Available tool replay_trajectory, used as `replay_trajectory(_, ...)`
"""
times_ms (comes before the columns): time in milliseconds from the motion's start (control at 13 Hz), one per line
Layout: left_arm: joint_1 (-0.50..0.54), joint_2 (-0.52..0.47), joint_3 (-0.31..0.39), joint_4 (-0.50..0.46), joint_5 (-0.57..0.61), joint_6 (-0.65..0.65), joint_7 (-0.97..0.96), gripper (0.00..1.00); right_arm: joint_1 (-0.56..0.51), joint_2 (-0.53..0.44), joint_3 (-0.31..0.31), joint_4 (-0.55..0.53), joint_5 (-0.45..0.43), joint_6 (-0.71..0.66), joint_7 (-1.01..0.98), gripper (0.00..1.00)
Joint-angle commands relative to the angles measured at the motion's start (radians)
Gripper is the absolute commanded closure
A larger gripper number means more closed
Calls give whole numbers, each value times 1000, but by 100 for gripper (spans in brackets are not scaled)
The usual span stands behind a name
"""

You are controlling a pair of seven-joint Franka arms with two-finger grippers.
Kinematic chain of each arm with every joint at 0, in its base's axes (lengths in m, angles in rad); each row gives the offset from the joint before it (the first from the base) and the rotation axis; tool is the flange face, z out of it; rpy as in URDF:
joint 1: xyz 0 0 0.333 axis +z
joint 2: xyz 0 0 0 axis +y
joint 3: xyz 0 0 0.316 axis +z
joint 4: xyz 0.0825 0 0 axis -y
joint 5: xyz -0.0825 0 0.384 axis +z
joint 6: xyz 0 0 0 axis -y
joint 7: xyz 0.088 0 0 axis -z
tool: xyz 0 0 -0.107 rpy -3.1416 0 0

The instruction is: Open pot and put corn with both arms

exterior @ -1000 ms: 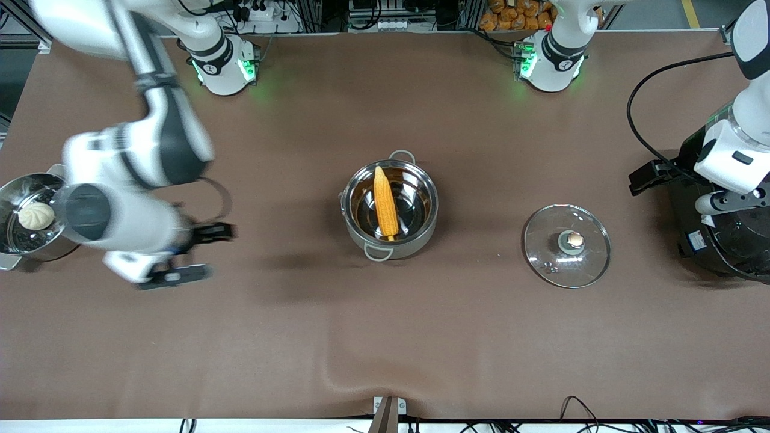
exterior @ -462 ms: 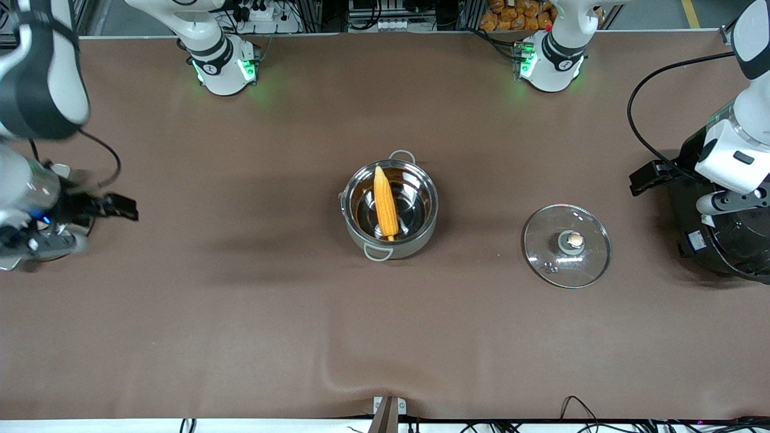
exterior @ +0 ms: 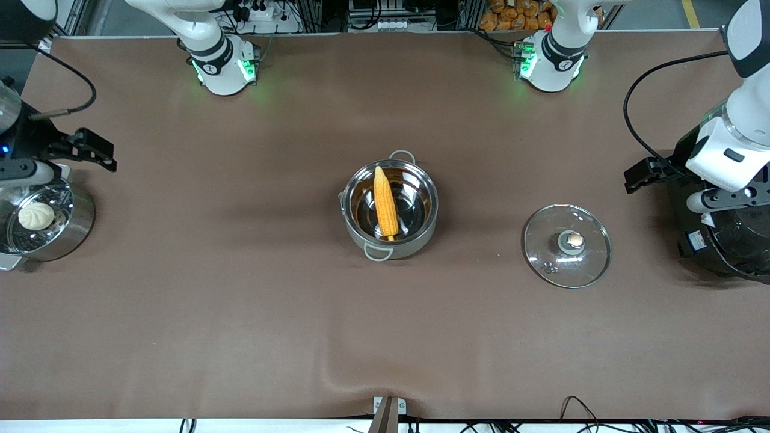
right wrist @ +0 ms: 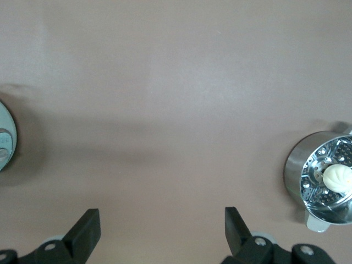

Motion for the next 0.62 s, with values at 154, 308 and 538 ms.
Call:
replay_trajectory(154,-80,-35,68,-7,-20,-46,54,0,-18,-12,18,20,11,-63,23,0)
replay_trajectory(308,-82,-35,70,-6,-20,-46,69,0,-22,-13,12,18,11,-68,23,0)
replay_trajectory(538,-71,-36,70,5,-20,-46,71,0,-25,-13,7,18,11,-73,23,0)
